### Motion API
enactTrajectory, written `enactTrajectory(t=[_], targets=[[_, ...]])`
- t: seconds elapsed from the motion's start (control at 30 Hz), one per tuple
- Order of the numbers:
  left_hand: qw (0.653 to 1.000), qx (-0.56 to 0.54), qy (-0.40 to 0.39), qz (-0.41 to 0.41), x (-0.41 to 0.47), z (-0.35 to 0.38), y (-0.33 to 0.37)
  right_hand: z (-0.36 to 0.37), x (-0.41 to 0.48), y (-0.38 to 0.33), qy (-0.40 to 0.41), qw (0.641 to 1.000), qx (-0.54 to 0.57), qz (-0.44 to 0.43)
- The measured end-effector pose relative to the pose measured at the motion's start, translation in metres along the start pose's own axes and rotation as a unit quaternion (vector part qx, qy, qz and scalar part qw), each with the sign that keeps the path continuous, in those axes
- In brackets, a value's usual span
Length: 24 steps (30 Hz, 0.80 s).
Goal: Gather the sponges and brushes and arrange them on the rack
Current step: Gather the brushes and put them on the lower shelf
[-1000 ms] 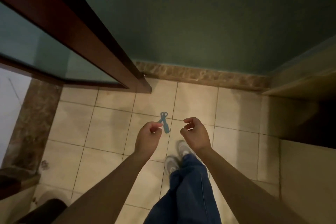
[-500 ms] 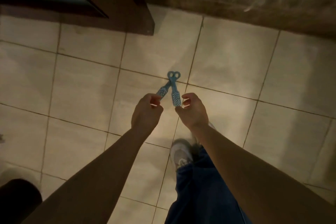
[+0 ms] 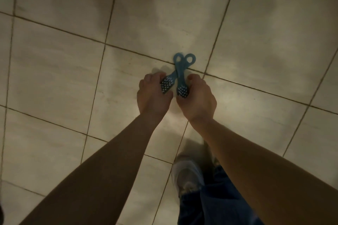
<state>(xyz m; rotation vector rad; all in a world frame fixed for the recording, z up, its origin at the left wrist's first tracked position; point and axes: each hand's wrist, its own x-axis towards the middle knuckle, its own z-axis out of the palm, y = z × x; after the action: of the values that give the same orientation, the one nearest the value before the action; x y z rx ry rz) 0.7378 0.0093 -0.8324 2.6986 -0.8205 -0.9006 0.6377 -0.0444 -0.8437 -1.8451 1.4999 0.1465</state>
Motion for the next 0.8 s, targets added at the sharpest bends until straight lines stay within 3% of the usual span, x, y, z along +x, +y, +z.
enactTrajectory(t=[0.33,0.5,0.63,0.8], targets=[[0.998,0.037,0.041,-0.039,-0.002,0.007,0.001,-0.008,-0.007,-0.003,-0.08,0.994,0.063,0.051],[0.985,-0.129,-0.016,-0.115,-0.044,-0.026,0.028,-0.056,-0.044,-0.004,-0.079,0.983,0.139,0.089],[0.946,-0.276,-0.054,-0.162,-0.091,-0.071,0.072,-0.124,-0.084,-0.016,-0.073,0.969,0.205,0.116],[0.902,-0.368,-0.101,-0.202,-0.156,-0.148,0.149,-0.233,-0.134,-0.039,-0.058,0.937,0.309,0.154]])
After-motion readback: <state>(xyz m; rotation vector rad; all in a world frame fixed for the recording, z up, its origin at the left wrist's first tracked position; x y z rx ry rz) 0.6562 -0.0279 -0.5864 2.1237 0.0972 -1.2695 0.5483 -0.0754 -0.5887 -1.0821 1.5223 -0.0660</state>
